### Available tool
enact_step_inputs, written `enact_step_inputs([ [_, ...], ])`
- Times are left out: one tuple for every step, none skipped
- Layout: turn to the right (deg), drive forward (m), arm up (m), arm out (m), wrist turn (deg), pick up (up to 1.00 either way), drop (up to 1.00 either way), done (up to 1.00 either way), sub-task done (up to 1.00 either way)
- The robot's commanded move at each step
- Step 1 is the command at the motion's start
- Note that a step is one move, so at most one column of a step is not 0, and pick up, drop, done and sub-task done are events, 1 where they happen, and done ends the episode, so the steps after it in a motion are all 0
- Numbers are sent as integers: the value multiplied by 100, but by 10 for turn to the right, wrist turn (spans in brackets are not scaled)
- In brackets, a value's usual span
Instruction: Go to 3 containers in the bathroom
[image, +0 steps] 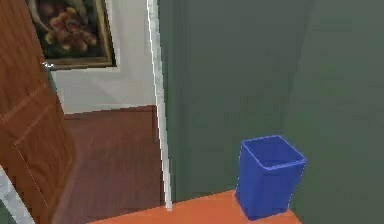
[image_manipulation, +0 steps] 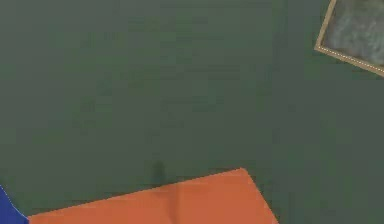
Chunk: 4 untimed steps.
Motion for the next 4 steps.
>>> enact_step_inputs([
  [450,0,0,0,0,0,0,0,0],
  [30,0,0,0,0,0,0,0,0],
  [0,30,0,0,0,0,0,0,0],
  [-270,0,0,0,0,0,0,0,0],
])
